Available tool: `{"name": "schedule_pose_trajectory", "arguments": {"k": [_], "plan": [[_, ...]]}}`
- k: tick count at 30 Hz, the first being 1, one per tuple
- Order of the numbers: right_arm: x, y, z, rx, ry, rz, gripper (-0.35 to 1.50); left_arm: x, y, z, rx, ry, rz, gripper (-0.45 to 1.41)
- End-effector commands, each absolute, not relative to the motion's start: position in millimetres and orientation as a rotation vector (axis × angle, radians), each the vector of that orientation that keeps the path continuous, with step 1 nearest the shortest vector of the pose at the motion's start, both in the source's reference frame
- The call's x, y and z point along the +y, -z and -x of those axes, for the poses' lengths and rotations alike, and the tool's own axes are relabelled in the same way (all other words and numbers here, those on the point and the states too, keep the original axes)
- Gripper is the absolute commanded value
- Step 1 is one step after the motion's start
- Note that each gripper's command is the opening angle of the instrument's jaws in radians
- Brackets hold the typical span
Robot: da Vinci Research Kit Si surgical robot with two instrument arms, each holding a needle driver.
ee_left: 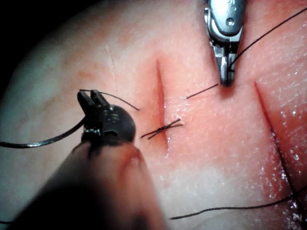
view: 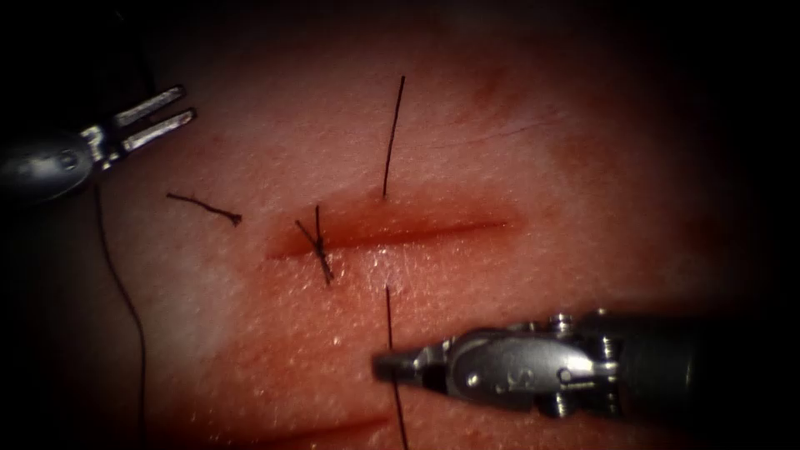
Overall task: Wound Closure
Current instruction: Grasp suture near wound and pull away using right needle driver. Repeat until only a short tail remains, then pull slightly on tail end of suture with right gripper
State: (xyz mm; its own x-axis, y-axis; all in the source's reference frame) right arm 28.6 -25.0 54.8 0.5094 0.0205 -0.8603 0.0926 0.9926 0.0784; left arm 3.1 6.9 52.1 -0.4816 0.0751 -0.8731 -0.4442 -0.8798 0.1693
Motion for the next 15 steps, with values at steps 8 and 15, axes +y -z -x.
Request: {"name": "schedule_pose_trajectory", "arguments": {"k": [8,15], "plan": [[-22.9,-54,-25.1,1.161,-0.029,-0.060,1.45,8.6,-57,-2.6,0.516,-2.398,1.390,-0.45],[-17.3,-53,-18.8,1.138,-0.783,-0.335,1.06,8.7,-59,-2.5,0.489,-2.398,1.385,-0.45]]}}
